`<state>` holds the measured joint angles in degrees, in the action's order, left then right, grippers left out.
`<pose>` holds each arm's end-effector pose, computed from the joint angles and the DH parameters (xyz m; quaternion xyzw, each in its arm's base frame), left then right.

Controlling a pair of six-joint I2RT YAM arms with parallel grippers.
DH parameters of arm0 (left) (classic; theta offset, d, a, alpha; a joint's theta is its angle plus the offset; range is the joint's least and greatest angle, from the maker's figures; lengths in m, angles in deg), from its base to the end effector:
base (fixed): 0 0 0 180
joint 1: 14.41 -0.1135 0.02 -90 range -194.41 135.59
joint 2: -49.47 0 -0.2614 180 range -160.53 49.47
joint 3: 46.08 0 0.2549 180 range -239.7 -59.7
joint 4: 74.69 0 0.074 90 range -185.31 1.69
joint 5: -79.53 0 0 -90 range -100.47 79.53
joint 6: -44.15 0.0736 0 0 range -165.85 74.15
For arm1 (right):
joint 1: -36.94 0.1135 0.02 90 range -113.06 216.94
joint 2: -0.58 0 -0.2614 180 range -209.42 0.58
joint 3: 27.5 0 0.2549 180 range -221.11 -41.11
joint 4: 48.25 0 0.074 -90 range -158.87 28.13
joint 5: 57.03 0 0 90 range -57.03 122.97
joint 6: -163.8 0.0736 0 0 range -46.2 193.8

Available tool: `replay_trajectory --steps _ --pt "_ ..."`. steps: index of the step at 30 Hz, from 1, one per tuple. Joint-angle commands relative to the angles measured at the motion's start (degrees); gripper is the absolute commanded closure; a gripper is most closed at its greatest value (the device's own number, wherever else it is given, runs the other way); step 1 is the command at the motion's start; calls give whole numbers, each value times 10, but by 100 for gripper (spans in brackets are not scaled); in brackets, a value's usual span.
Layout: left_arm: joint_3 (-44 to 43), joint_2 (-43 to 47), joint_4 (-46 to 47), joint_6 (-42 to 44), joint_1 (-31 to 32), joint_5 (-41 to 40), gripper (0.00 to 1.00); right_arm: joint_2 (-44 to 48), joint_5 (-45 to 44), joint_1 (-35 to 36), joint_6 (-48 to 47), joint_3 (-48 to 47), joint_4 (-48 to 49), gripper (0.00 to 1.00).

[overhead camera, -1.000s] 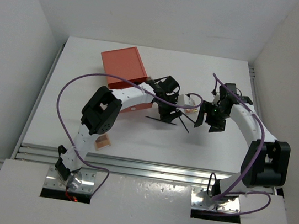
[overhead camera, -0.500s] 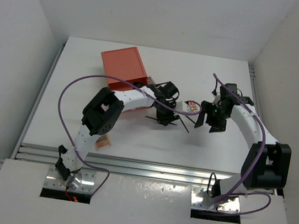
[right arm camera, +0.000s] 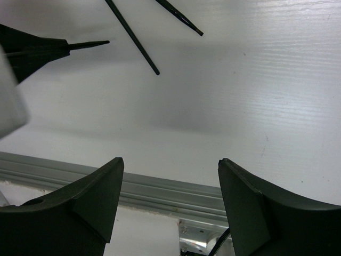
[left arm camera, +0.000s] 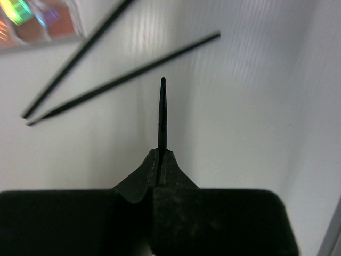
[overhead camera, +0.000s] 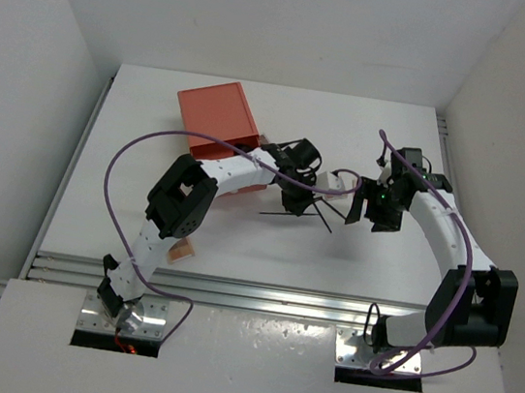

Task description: Organize the makeup

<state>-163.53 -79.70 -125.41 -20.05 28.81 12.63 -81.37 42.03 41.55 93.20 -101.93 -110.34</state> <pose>0.3448 -0.3636 0.1388 0.5784 0.7571 -0.2276 0.2012 0.2853 0.0346 0.2015 0.1124 0.9748 0.1127 0.1564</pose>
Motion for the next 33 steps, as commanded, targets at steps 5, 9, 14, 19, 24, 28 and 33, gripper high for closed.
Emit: replay_trajectory --steps 5,9,14,19,24,28,33 --pt "-106 113 -6 -162 -13 63 100 48 -9 -10 6 31 41 28" --pt "-93 203 -21 -161 -33 28 100 59 -16 -13 6 39 51 28" --pt "2 314 -27 -107 -73 -79 100 63 -19 -13 11 52 64 29" --pt "86 349 -11 -81 -145 -100 100 60 -12 -12 12 54 63 29" --pt "169 350 60 -54 -177 -105 100 58 -5 -12 15 59 65 29" --pt "175 320 65 -54 -183 -94 100 61 -4 -12 16 61 63 29" --pt "188 313 65 -49 -195 -105 100 72 -14 -12 11 69 58 29"
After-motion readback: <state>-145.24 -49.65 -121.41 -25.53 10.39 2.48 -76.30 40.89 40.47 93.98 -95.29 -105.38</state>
